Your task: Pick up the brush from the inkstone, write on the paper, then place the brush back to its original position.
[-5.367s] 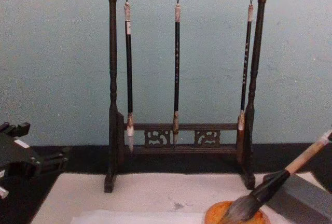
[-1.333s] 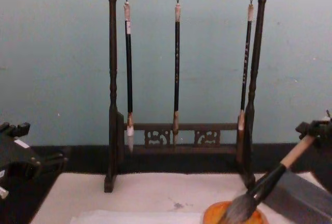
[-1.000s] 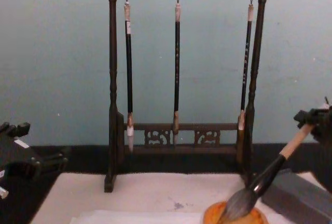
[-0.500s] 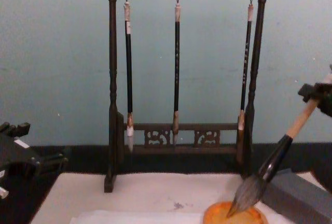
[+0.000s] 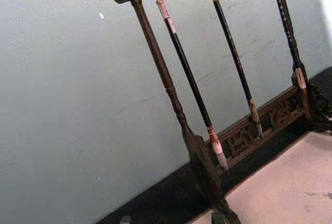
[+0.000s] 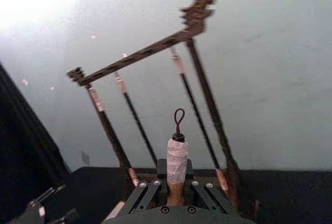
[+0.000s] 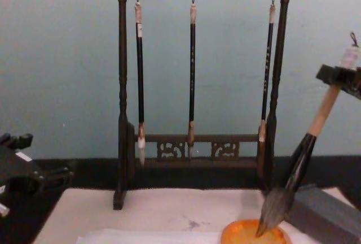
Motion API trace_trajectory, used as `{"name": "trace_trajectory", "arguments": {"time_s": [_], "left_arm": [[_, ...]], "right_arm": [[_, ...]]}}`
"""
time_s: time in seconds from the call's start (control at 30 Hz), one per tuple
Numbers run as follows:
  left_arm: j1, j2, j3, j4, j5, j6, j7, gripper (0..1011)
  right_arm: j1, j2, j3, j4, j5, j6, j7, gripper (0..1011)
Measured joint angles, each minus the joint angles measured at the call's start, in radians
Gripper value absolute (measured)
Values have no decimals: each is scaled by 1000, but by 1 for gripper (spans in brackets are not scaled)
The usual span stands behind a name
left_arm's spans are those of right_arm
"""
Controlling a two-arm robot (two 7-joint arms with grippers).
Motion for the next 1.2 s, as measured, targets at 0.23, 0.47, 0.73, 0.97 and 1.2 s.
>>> {"name": "trace_trajectory", "arguments": {"time_s": [0.23,0.47,0.73,0.97,1.2], "left_arm": [[0,0,0,0,0,0,0,1010],[0,0,0,0,0,0,0,1010],[0,0,0,0,0,0,0,1010],[0,0,0,0,0,0,0,1010],[0,0,0,0,0,0,0,1010]], "right_arm": [[-5,3,-22,-46,-94,-32,2,156],[3,15,-66,-96,-261,-88,16,156],[22,7,-104,-115,-358,-107,54,156],[39,-12,-135,-121,-410,-109,99,156],[57,-47,-163,-99,-443,-110,150,156]]}}
